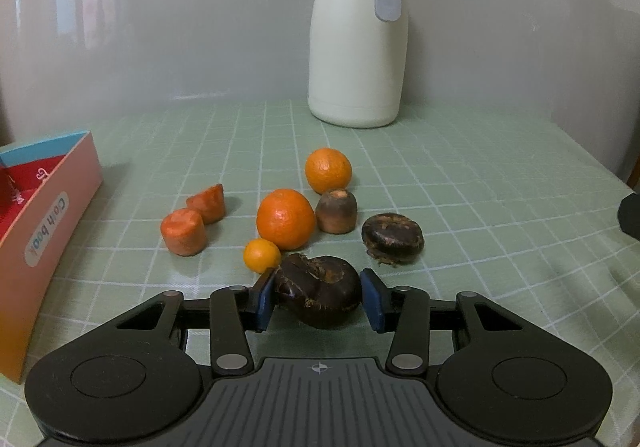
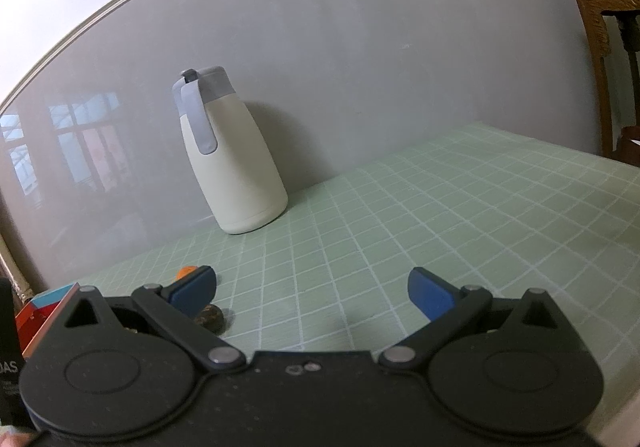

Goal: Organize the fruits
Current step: 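Carry the chestnut over the red box and open the left gripper, then withdraw the left tool from the box, then close the right gripper on the dark brown chestnut, then carry the chestnut over the red box and open the right gripper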

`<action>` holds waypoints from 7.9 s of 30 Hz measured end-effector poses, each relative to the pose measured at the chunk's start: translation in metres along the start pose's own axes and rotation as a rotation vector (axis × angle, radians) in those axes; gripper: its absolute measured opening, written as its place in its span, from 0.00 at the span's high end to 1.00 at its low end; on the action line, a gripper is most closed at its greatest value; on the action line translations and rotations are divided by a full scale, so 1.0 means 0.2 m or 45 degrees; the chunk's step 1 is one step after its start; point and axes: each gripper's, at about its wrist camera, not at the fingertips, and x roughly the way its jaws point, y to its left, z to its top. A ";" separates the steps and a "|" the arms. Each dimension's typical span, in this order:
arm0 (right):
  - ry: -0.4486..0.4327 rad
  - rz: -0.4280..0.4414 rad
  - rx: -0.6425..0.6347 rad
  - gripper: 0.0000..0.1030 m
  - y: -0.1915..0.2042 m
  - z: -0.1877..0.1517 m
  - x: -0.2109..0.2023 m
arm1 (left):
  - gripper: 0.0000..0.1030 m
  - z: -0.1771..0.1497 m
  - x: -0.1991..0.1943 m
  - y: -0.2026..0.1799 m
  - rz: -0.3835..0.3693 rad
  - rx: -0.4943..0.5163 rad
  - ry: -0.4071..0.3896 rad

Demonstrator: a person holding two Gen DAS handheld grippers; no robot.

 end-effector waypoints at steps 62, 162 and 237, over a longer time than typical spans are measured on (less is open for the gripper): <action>0.101 0.263 -0.201 0.01 0.62 -0.14 0.17 | 0.56 -0.02 -0.23 1.16 0.561 -0.259 0.008; 0.347 0.011 -0.349 0.61 0.71 -0.16 0.56 | 0.03 -0.27 -0.54 1.17 0.577 -0.274 -0.033; 0.367 0.644 -0.706 0.55 1.70 -0.32 0.25 | 0.03 -0.41 -0.61 1.73 0.730 -0.610 0.059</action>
